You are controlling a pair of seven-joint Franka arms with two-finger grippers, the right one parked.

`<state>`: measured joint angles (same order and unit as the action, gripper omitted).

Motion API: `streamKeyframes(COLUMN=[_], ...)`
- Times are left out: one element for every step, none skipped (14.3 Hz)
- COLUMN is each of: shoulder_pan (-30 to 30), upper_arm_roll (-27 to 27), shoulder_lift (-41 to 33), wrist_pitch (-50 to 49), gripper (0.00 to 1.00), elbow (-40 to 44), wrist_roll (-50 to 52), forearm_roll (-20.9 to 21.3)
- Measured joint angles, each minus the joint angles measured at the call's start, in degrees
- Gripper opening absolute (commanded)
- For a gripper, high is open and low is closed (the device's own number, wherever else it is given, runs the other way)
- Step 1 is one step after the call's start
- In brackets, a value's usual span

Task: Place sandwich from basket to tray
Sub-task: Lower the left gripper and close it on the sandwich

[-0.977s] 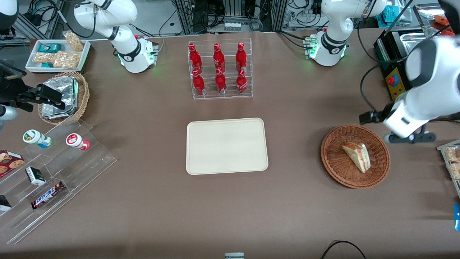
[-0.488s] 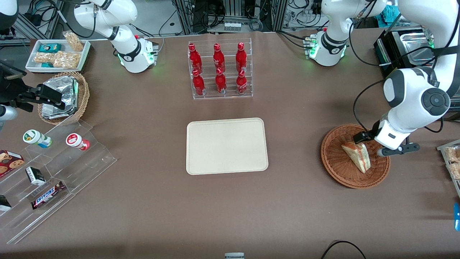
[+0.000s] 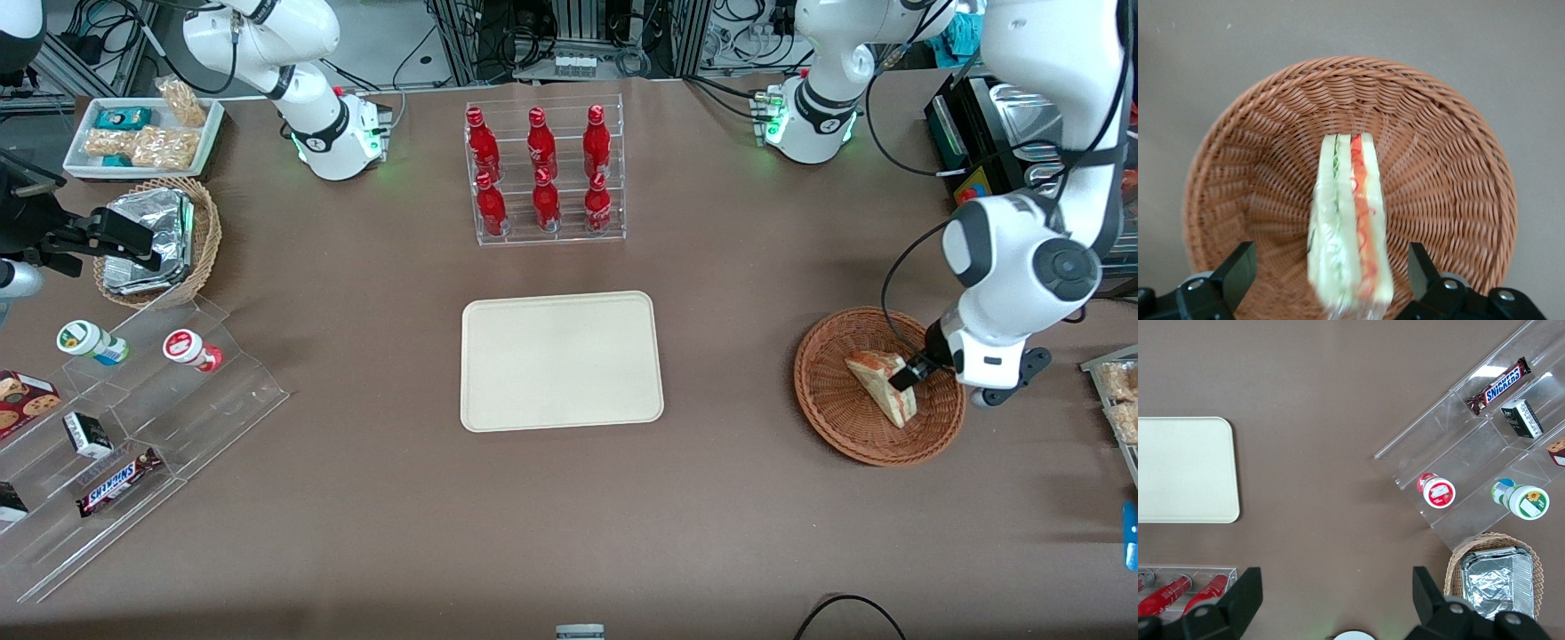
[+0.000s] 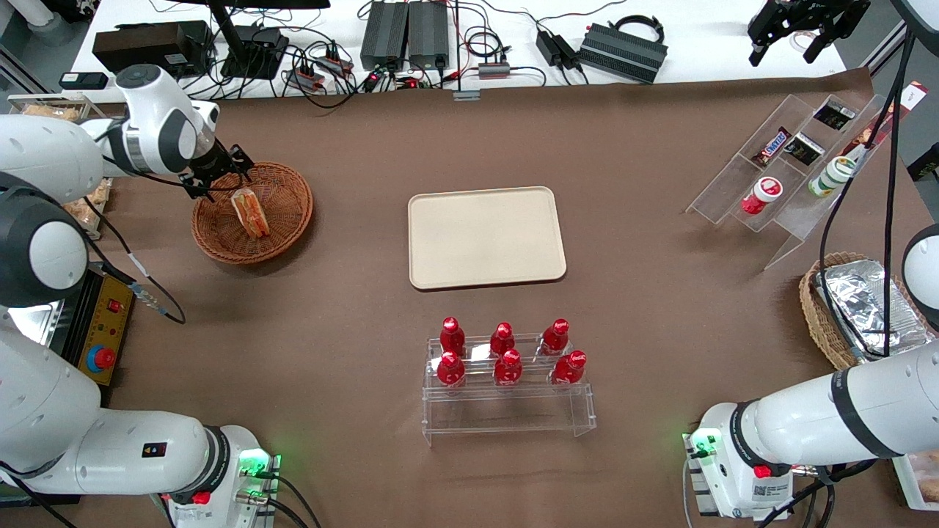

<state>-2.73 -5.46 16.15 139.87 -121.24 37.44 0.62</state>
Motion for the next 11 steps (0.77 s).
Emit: streamKeyframes(shoulder_pan=[0.0,0.0,0.0,-0.1,-0.2,-0.4,-0.6,-0.9,-1.0,-1.2,-1.6], upper_arm_roll=[0.0,0.0,0.1,0.1,0.3,0.4,0.5,0.5,0.6,0.7,0.7], shoulder_lift=[1.3,2.2,2.7,3.2,3.6,3.9,4.0,3.9,3.7,3.5,3.1], wrist_pitch=[1.2,1.8,1.9,1.9,1.9,1.6,0.4,-2.0,-5.0,-8.5,-12.5], gripper=[1.0,1.0,0.99,0.75,0.33,0.12,0.06,0.06,0.06,0.06,0.05], elbow=[0.0,0.0,0.0,0.0,0.0,0.0,0.1,0.4,1.4,2.9,4.9], wrist_roll=[1.6,2.4,2.7,3.1,3.6,3.9,3.9,3.7,3.0,1.7,0.2], forearm_roll=[0.0,0.0,-0.1,-0.1,-0.1,-0.1,-0.1,-0.1,-0.1,-0.1,-0.1])
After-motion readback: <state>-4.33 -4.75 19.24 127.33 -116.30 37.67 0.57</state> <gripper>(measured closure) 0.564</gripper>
